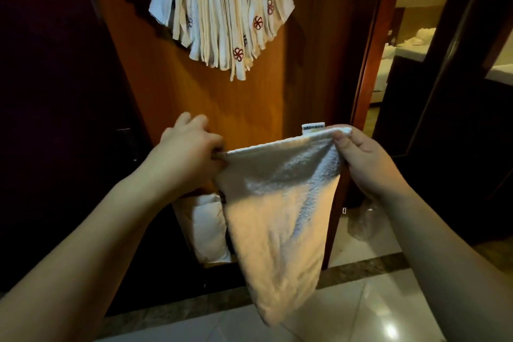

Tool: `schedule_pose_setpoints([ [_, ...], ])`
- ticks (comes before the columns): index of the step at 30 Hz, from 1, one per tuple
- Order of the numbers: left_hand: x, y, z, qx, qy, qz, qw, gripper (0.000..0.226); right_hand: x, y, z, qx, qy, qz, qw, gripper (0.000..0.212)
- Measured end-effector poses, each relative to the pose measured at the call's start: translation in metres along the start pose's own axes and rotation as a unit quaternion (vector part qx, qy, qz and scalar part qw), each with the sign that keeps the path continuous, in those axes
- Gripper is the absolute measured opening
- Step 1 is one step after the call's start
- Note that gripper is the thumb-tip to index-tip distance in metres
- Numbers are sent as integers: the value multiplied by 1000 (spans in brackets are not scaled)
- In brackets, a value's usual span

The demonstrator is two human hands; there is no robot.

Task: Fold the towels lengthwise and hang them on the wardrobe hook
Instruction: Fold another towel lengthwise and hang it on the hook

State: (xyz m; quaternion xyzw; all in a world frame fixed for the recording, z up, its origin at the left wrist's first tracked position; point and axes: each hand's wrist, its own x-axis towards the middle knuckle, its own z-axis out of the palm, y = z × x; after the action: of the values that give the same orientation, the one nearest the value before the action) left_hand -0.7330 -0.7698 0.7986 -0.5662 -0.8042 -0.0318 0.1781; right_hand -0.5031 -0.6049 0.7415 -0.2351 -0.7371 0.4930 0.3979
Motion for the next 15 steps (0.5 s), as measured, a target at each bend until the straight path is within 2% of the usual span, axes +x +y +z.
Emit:
schedule_pose_setpoints([
  [2, 0, -1, -5, -64, 4, -12, 998, 18, 0, -1, -2, 36, 16, 8, 999, 35],
  [3, -1, -2, -6, -162, -23, -22, 986, 21, 0, -3, -2, 56, 23, 9, 998, 43],
  [4, -4, -4, -9, -305, -65, -27, 950, 23, 1, -5, -2, 78, 30, 7, 996, 48],
  [5, -8, -6, -13, -454, -93, -27, 886, 24, 2, -8, -1, 105, 39, 3, 994, 46],
  [6, -11, -9, -15, -571, -89, -29, 815, 23, 3, -12, 0, 136, 47, 0, 990, 43],
  [7, -13, -11, -15, -646, -61, -34, 760, 19, 5, -16, 1, 164, 53, -4, 985, 40],
  [10, -17, -2, -8, -745, 88, -59, 659, 5, 11, -29, 7, 215, 80, -20, 973, 33],
  [11, -18, 5, -1, -761, 105, -79, 635, 8, 13, -33, 10, 226, 85, -30, 970, 32],
  [13, -20, 22, 11, -777, 77, -133, 611, 21, 16, -37, 16, 236, 88, -41, 967, 34],
  [15, -22, 28, 24, -763, 70, -189, 614, 24, 17, -35, 18, 226, 104, -39, 968, 46],
])
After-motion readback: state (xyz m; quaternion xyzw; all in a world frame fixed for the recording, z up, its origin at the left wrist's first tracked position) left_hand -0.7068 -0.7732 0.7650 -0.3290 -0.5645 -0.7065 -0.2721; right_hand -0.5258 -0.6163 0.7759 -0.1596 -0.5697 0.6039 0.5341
